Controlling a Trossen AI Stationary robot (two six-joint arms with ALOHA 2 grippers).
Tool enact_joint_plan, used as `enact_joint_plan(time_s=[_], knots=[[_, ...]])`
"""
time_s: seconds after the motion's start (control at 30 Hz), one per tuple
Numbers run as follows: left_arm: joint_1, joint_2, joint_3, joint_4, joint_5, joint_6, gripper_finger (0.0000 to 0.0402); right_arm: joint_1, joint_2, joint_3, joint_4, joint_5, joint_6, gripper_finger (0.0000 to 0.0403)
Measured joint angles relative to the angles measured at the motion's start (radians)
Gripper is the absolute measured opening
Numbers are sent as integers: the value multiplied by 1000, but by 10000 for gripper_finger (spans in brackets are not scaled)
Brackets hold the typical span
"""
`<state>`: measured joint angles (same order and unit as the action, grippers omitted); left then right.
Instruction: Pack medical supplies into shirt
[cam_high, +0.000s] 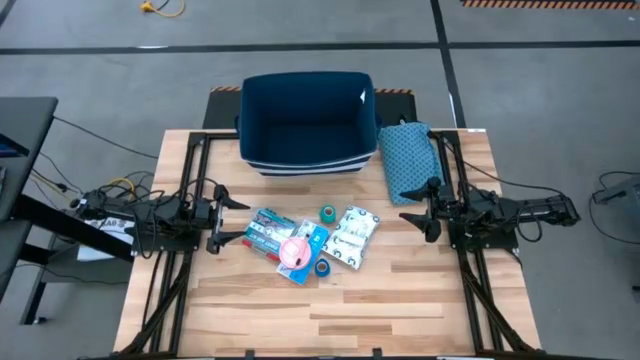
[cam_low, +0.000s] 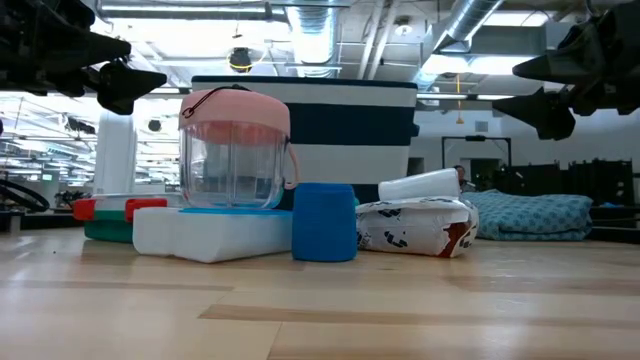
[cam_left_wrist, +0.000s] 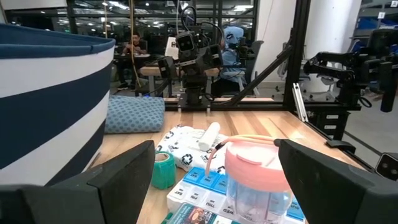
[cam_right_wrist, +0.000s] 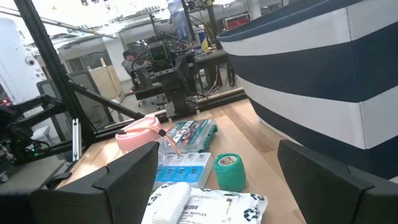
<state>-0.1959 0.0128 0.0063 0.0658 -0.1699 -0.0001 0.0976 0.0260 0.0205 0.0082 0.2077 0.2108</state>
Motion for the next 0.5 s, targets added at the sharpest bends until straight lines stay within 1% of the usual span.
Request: enact_joint_plan(time_s=[0.23, 0.5], knots=[[0, 0, 0, 0, 0, 4, 334, 1, 0, -4, 33, 1, 7, 322], [0, 0, 0, 0, 0, 4, 334, 0, 0, -3, 175, 3, 168, 322]])
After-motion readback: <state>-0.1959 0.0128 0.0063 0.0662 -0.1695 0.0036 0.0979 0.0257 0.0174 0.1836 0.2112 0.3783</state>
